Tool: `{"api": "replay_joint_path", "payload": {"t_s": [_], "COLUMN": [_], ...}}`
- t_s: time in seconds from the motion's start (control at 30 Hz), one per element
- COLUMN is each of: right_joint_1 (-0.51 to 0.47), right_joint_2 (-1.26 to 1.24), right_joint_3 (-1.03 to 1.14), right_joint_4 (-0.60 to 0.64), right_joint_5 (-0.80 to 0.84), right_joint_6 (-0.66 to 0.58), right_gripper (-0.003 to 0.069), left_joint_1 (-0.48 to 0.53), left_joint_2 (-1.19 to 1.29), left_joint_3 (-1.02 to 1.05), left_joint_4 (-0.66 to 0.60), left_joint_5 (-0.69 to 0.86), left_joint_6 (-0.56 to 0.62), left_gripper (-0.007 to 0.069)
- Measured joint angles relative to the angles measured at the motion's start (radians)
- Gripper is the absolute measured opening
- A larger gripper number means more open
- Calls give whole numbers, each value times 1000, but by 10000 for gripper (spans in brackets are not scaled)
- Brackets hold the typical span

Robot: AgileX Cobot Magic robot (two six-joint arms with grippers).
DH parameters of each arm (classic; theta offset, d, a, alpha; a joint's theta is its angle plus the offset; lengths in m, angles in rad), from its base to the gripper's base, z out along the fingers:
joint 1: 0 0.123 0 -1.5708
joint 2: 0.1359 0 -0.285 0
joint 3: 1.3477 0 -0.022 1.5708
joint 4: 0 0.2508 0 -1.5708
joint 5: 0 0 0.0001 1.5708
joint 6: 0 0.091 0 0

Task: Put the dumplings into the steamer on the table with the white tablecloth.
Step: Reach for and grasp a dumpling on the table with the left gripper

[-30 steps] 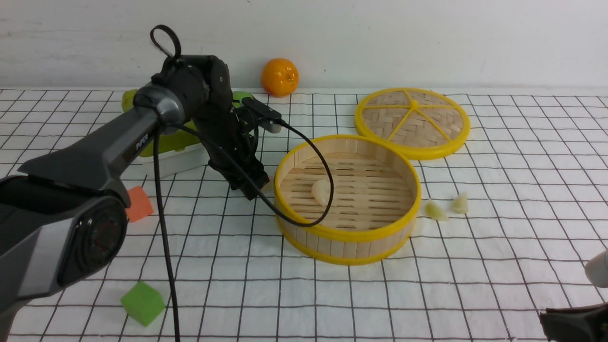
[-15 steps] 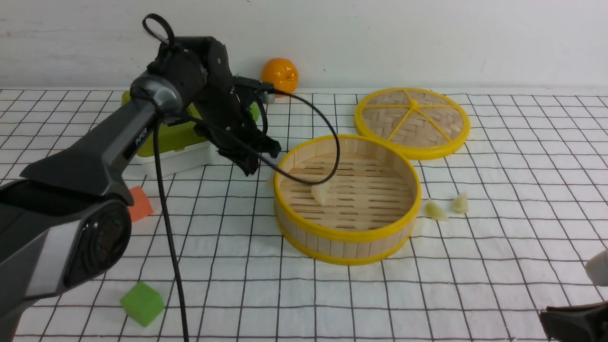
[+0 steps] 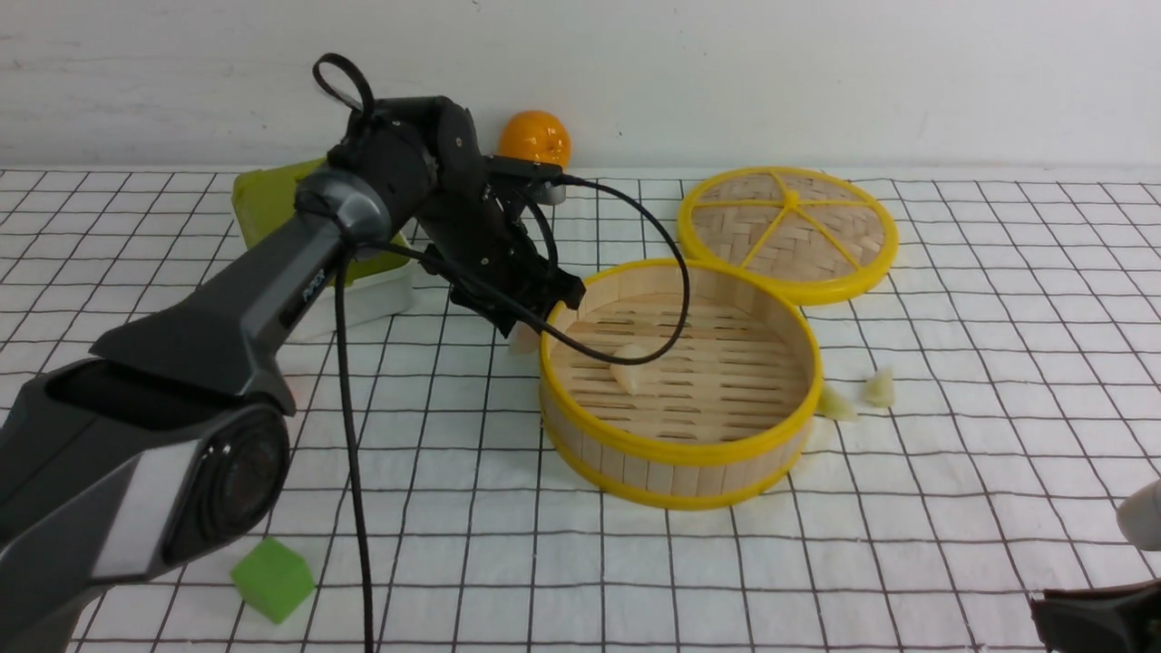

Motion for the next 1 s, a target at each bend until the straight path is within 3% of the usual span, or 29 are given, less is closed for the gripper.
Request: {"api": "replay_joint_path", "payload": {"t_s": [0.17,0.23,0.33,0.6,1.0], "right_joint_1": [0,0,0,0,0], "right_joint_2": [0,0,0,0,0], "right_joint_3": [0,0,0,0,0], "right_joint_4": [0,0,0,0,1], "right_joint_5": [0,0,0,0,-15], "right_joint_6": [0,0,0,0,0], "right_gripper": [56,59,60,62,74], "left_joint_1": [-21,-29,-31,-32,-29], "left_joint_2": [1,3,6,-1,-152], "left_joint_3": [0,0,-2,-3,-1], "left_joint_4": [42,85,115,192,201], "left_joint_5": [-27,-24,-18,22,60], "left_joint_6": [0,-22,-64,-203,-239], "left_gripper": [318,218,134,136,136]}}
